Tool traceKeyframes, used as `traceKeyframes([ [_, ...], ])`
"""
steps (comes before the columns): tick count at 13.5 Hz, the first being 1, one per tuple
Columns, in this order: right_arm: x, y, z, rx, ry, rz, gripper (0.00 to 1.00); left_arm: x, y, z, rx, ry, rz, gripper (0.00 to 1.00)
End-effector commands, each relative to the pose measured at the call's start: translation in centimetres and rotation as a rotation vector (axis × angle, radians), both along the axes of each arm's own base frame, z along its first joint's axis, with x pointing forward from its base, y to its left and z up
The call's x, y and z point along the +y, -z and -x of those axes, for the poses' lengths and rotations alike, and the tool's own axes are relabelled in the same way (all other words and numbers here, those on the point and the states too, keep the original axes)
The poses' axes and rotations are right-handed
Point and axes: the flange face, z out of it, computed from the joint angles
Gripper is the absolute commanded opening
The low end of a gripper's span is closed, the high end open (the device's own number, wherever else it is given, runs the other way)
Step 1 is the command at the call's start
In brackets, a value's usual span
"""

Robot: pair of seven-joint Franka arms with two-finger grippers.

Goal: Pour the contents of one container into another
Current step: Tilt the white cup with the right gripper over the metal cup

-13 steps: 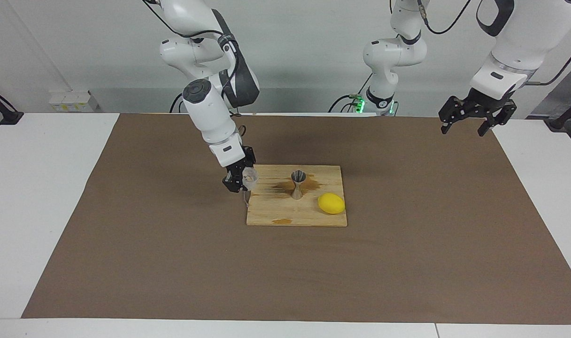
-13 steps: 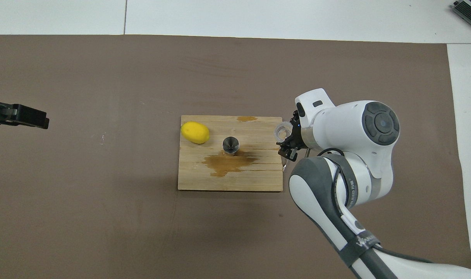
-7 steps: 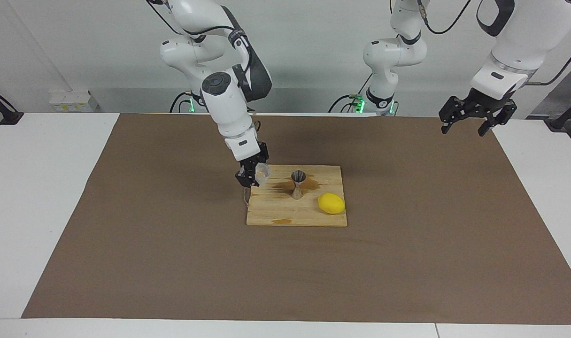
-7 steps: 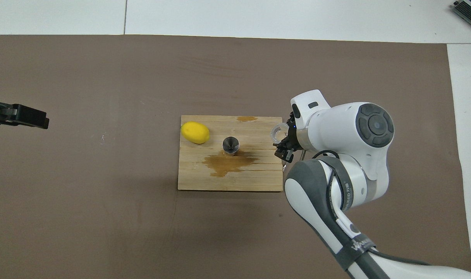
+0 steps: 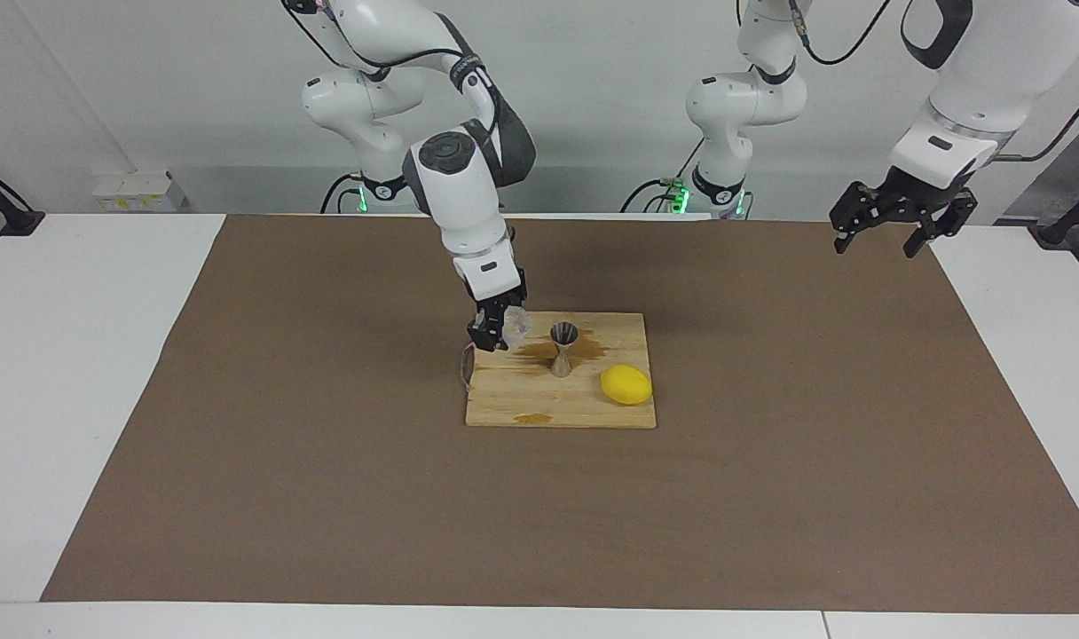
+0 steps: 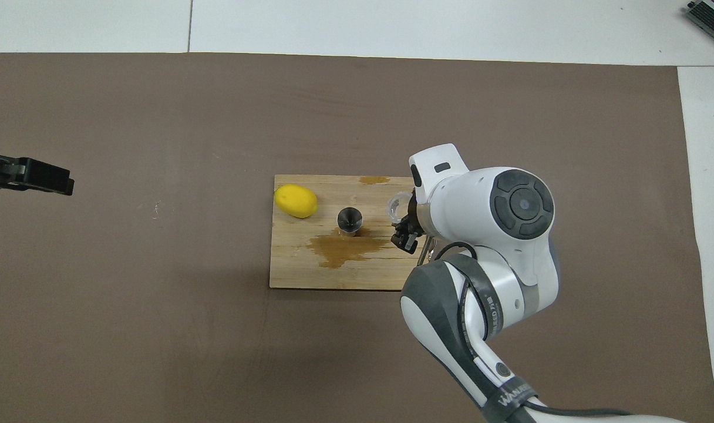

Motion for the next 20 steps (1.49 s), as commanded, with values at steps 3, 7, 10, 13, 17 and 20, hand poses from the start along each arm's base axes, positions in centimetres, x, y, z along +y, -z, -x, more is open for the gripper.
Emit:
traceKeyframes([
  [3,2.2,0.4,0.2,0.002,-0.028,0.070,0.38,0.2,-0.2,0.4,-0.012,-0.002,0.010,1.00],
  [7,3.3,1.0,1.2,0.009,-0.077,0.122,0.38,0.2,-0.1,0.4,-0.010,-0.003,0.009,1.00],
  [10,3.9,0.9,1.5,0.008,-0.090,0.136,0.38,0.1,0.1,0.4,-0.007,-0.005,0.009,1.00],
  [13,4.0,0.8,1.5,-0.004,-0.083,0.152,0.38,0.1,0.0,0.4,-0.008,-0.006,0.014,1.00],
  [17,5.7,0.9,1.6,-0.015,-0.071,0.170,0.38,0.0,0.2,0.4,-0.005,-0.003,0.018,1.00],
  [20,6.6,0.6,0.4,-0.004,-0.072,0.186,0.38,0.0,0.0,0.5,-0.004,0.006,0.016,1.00],
])
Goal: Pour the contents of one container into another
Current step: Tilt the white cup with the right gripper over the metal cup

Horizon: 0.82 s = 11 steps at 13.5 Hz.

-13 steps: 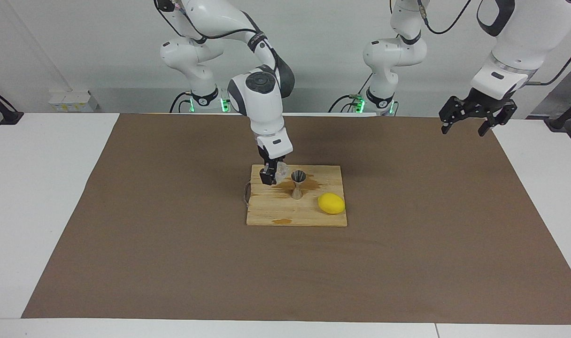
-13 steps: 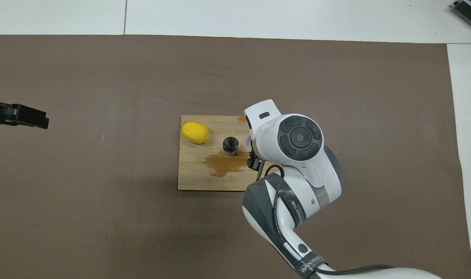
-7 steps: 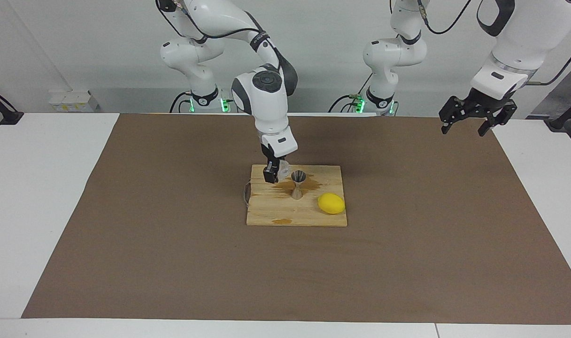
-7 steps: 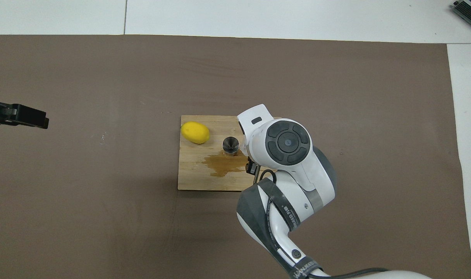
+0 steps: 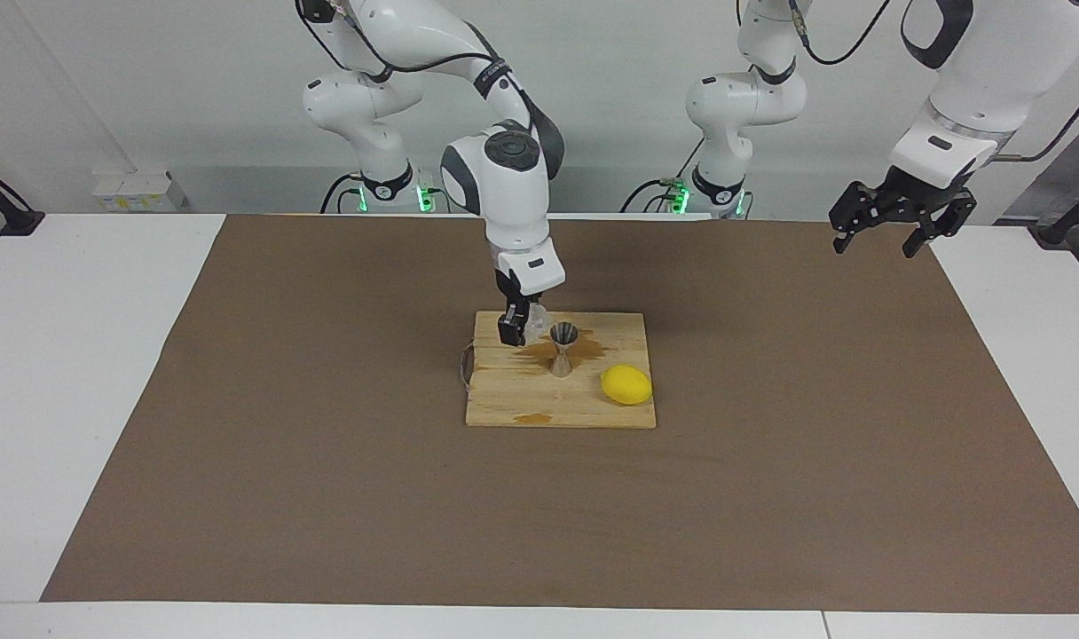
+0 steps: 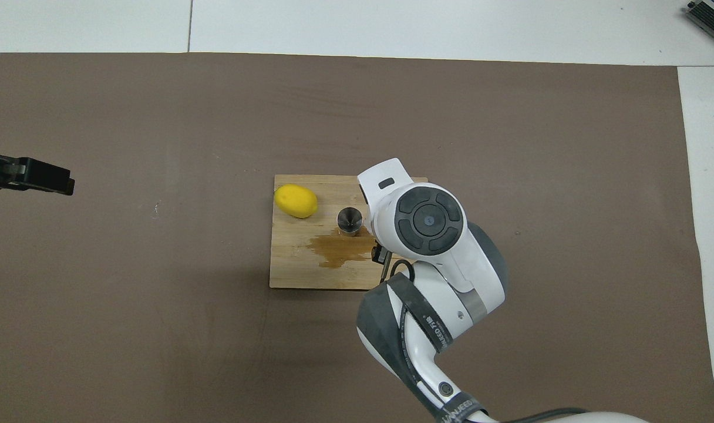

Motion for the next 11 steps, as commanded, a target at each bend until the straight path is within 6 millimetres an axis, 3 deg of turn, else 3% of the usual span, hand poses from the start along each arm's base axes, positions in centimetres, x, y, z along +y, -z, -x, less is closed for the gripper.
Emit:
traceKeyframes([
  [1,0.75,-0.46,-1.49,-0.007,0.013,0.035,0.38,-0.04,0.16,0.39,-0.004,0.004,0.010,1.00],
  [11,0.30,-0.20,-1.13,-0.015,-0.030,0.138,0.38,-0.46,0.34,0.40,0.001,0.006,0.010,1.00],
])
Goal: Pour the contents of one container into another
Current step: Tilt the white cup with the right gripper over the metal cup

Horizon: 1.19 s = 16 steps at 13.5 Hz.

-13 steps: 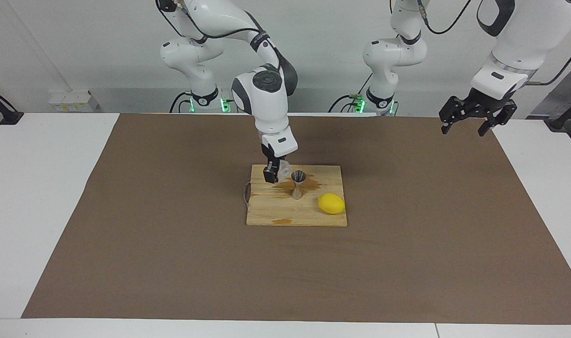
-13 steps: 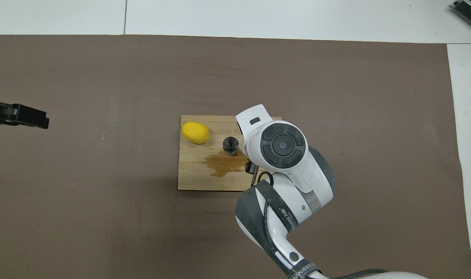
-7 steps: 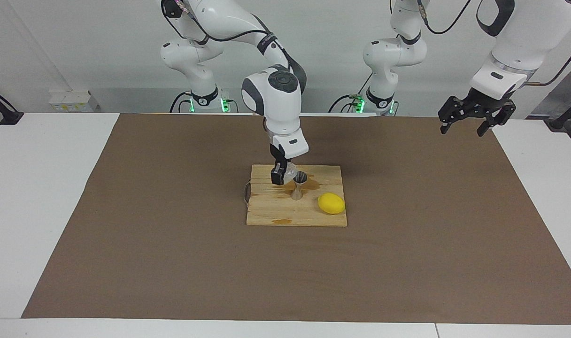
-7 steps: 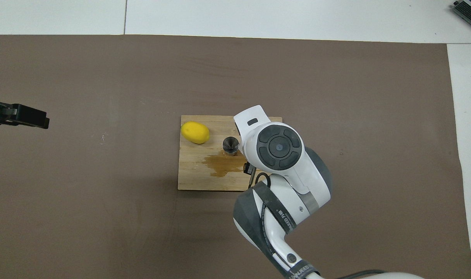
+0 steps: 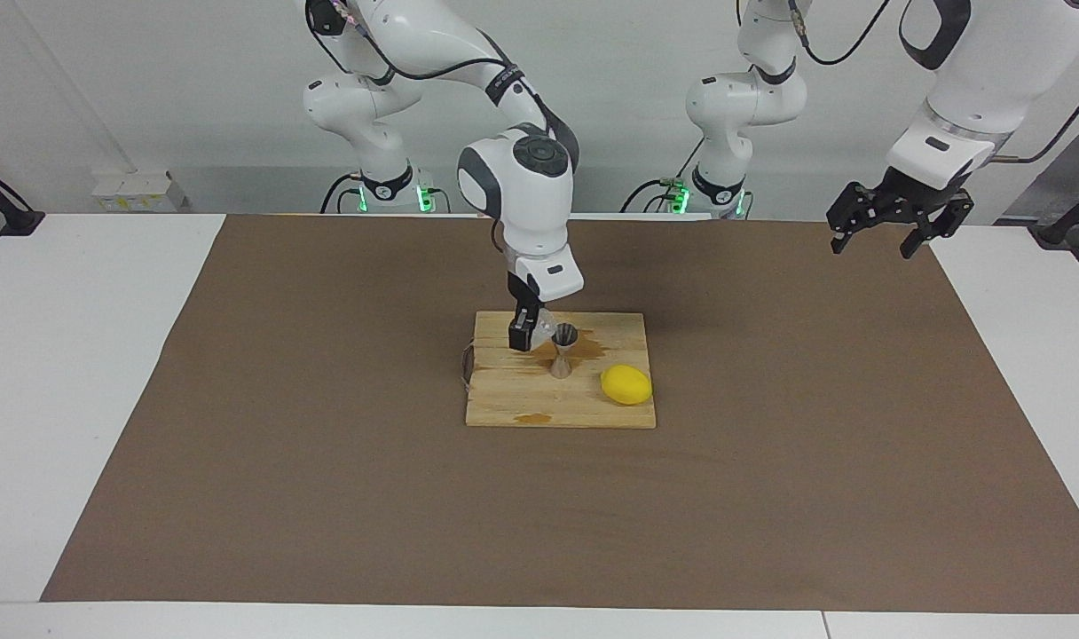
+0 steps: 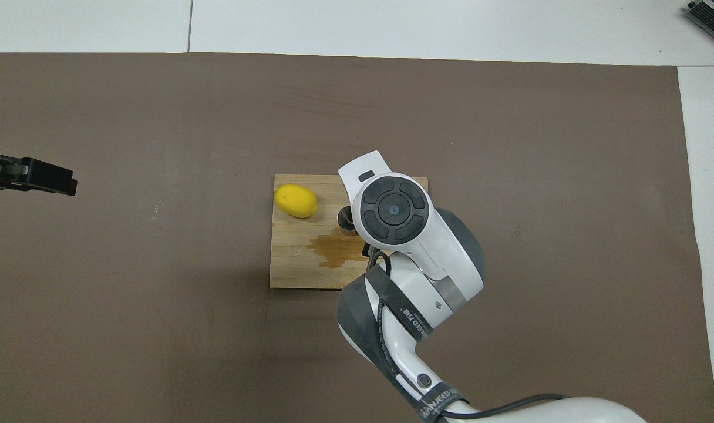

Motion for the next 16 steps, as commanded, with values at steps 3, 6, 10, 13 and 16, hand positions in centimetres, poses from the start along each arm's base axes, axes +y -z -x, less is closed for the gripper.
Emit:
traceKeyframes([
  [3,0.4,-0.3,-0.2,-0.024,-0.004,0.047,0.38,-0.4,0.3,0.3,-0.002,-0.003,0.010,1.00],
  [6,1.4,-0.4,0.3,-0.040,-0.023,0.046,0.38,-0.5,0.4,0.2,-0.002,-0.003,0.010,1.00],
  [10,2.0,-0.3,0.6,-0.060,-0.026,0.072,0.38,-0.5,0.4,0.2,-0.002,-0.003,0.010,1.00],
  [13,2.0,-0.5,0.5,-0.069,-0.032,0.085,0.38,-0.6,0.4,0.2,-0.002,-0.003,0.010,1.00],
  [16,1.6,-0.4,0.6,-0.072,-0.054,0.140,0.38,-0.6,0.3,0.2,-0.004,-0.006,0.010,1.00],
])
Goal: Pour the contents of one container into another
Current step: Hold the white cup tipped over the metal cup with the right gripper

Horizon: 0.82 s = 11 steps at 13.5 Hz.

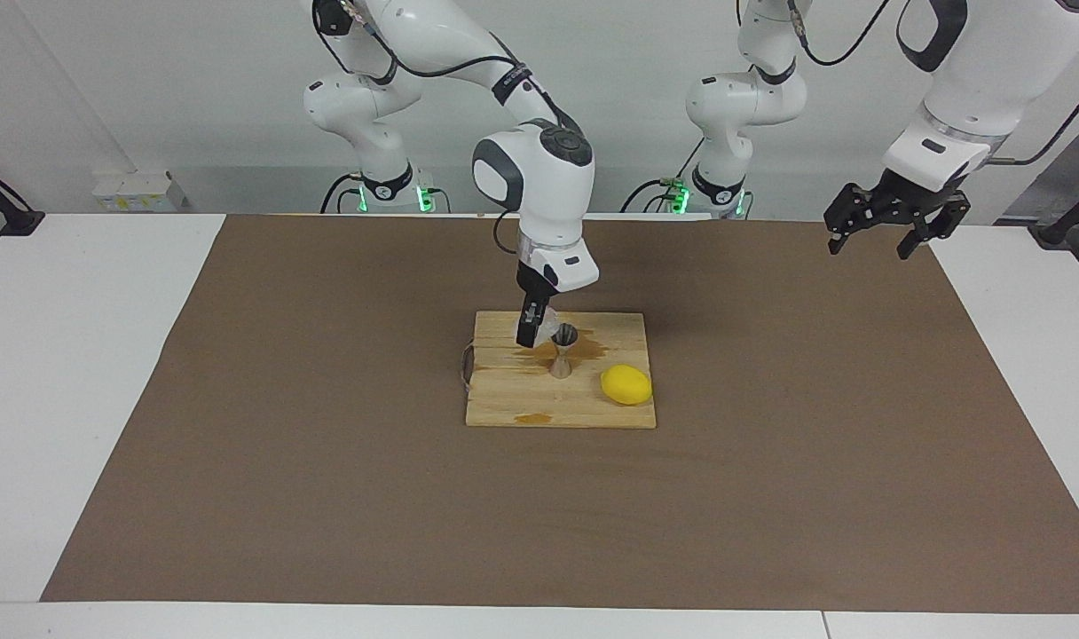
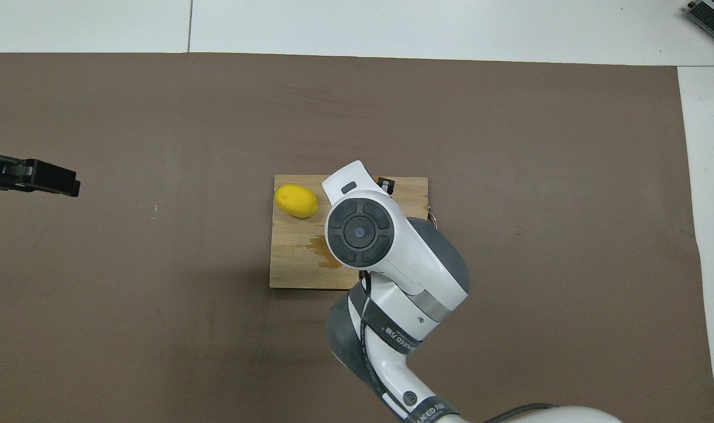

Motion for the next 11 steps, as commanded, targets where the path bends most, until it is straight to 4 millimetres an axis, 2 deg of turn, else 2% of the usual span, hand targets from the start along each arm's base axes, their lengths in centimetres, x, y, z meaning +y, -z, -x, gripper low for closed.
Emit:
traceKeyframes([
  [1,0.1,-0.2,-0.3,-0.019,0.000,0.050,0.38,-0.4,0.2,0.2,-0.007,-0.008,0.010,1.00],
  [7,0.5,-0.2,-0.1,-0.028,-0.012,0.060,0.38,-0.4,0.2,0.2,-0.007,-0.008,0.010,1.00],
  [9,1.6,-0.3,0.7,-0.033,-0.037,0.067,0.38,-0.4,0.3,0.2,-0.005,-0.008,0.010,1.00],
  [11,1.6,-0.3,0.7,-0.040,-0.045,0.087,0.38,-0.4,0.3,0.2,-0.005,-0.008,0.010,1.00],
])
